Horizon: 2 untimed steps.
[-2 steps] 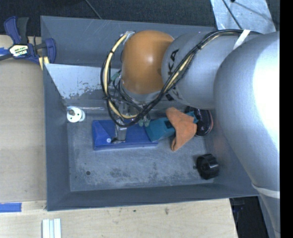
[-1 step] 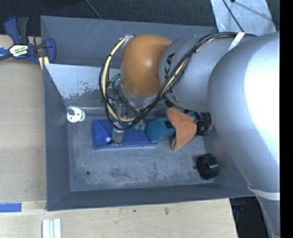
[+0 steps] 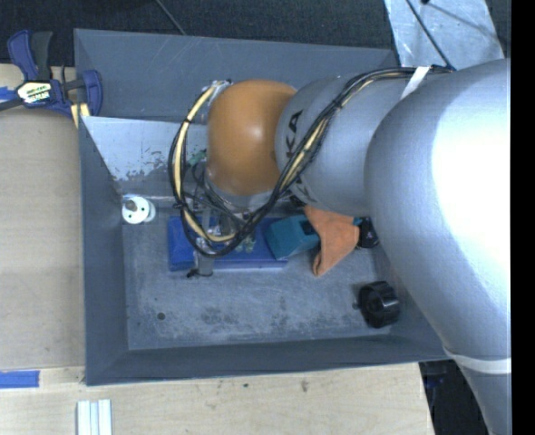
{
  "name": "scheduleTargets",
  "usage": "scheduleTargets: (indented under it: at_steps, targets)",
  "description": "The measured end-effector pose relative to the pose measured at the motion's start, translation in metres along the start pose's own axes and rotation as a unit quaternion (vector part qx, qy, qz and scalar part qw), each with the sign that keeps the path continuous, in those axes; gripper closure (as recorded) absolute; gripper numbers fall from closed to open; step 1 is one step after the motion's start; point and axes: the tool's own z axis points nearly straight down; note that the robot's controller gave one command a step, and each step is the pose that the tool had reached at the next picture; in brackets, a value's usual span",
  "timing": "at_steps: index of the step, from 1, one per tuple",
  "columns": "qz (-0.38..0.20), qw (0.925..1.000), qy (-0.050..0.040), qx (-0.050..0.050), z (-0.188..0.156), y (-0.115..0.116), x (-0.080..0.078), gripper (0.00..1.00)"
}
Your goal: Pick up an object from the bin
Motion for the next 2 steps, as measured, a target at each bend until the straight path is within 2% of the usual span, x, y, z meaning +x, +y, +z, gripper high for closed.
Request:
scheduleTargets:
  at_steps: [1,2]
  targets:
    - [-0.155,0.9880,-0.0006,0.000,0.008,0.008,0.000,0.00]
    - [-0.045,0.9990,0.0001,-0.002,0.017,0.008,-0.018,1.00]
